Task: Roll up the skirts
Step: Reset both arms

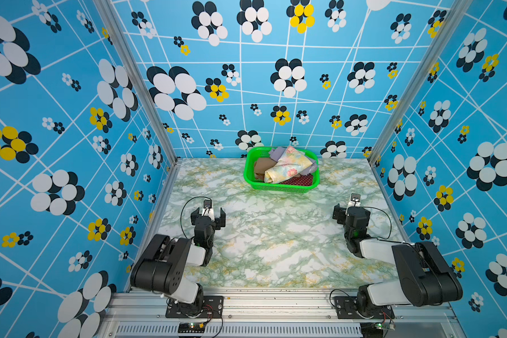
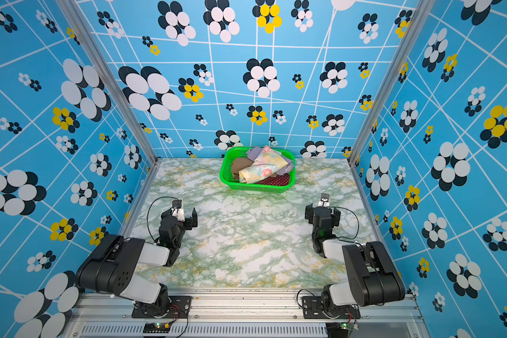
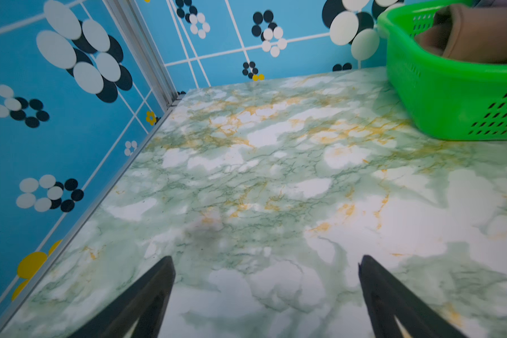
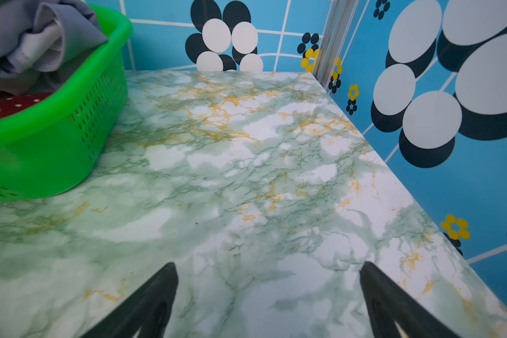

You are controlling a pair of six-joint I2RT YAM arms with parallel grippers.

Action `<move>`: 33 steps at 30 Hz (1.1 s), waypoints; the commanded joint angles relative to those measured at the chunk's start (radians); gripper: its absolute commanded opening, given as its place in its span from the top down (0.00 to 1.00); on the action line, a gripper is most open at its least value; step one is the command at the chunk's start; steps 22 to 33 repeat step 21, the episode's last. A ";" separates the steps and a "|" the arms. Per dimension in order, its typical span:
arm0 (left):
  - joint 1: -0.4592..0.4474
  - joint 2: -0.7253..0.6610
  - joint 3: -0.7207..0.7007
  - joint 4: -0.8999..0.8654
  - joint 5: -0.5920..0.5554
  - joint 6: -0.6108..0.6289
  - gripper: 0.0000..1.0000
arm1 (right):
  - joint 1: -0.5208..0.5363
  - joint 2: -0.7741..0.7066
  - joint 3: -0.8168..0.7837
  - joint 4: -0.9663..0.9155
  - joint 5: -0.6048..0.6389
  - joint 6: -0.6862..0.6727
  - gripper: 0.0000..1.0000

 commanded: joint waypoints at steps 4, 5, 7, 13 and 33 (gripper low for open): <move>0.075 -0.012 0.135 -0.121 0.065 -0.072 0.00 | -0.070 0.039 0.026 0.055 -0.115 0.038 0.01; 0.076 -0.014 0.136 -0.124 0.067 -0.073 0.01 | -0.071 0.032 0.031 0.028 -0.117 0.036 0.01; 0.075 -0.012 0.135 -0.118 0.065 -0.072 0.00 | -0.070 0.037 0.028 0.045 -0.116 0.034 0.01; 0.074 -0.014 0.131 -0.118 0.063 -0.072 0.01 | -0.069 0.034 0.041 0.016 -0.158 0.016 0.01; 0.062 -0.013 0.124 -0.101 0.061 -0.057 0.00 | -0.071 0.036 0.047 0.007 -0.249 -0.017 0.01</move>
